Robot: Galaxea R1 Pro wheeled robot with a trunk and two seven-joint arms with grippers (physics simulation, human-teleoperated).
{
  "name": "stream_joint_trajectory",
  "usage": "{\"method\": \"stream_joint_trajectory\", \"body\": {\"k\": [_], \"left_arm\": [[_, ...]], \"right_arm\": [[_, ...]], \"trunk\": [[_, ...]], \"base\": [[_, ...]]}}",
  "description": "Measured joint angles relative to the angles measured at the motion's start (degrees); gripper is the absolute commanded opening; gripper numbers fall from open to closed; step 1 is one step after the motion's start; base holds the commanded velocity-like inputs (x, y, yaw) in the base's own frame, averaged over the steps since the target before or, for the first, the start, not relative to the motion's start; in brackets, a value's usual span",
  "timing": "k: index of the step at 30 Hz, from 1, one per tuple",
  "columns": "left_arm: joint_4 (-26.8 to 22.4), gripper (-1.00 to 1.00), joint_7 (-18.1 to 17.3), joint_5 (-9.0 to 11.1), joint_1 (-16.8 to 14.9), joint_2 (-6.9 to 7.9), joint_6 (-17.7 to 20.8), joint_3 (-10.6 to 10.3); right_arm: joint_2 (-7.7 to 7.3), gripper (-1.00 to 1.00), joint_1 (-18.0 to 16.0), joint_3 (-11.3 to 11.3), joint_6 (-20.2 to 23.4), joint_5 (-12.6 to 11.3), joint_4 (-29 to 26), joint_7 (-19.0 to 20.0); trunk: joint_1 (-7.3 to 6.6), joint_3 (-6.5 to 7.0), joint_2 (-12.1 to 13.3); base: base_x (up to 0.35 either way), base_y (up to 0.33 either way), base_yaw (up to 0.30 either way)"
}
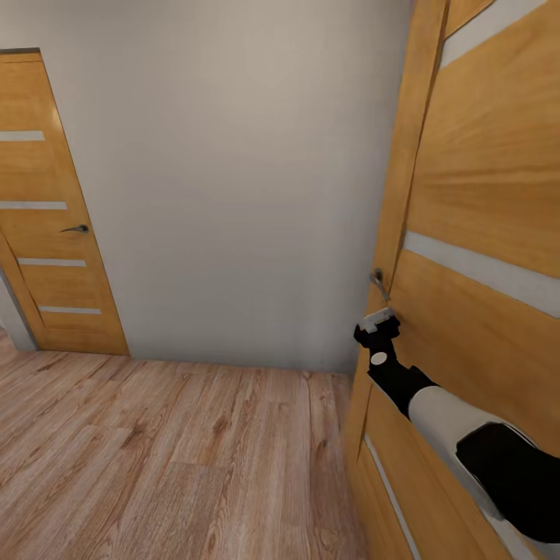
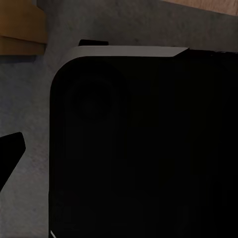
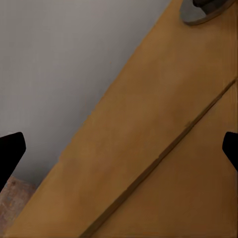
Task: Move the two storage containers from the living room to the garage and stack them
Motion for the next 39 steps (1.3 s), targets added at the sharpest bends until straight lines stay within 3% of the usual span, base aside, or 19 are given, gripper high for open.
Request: {"method": "stream_joint_trajectory", "body": {"k": [11,31,36,39], "left_arm": [[-0.04,1.0,0.0,-0.01,-0.01,0.0,0.0,0.03],[-0.04,1.0,0.0,-0.01,-0.01,0.0,-0.01,0.06],[-0.04,1.0,0.0,-0.01,-0.01,0.0,-0.01,0.05],[-0.04,1.0,0.0,-0.01,-0.01,0.0,-0.01,0.06]], "right_arm": [[-3.77,1.0,-0.1,0.55,-0.96,-0.4,0.12,1.15],[-7.22,1.0,-0.1,0.65,-2.92,-0.38,0.37,1.25],[-9.16,1.0,-0.1,0.72,-3.55,-0.45,0.39,1.31],[-9.26,1.0,-0.09,0.93,-3.68,-0.36,0.37,1.36]], "trunk": [[0.0,0.0,0.0],[0.0,0.0,0.0],[0.0,0.0,0.0],[0.0,0.0,0.0]], "base": [[0.0,0.0,0.0],[0.0,0.0,0.0],[0.0,0.0,0.0],[0.0,0.0,0.0]]}}
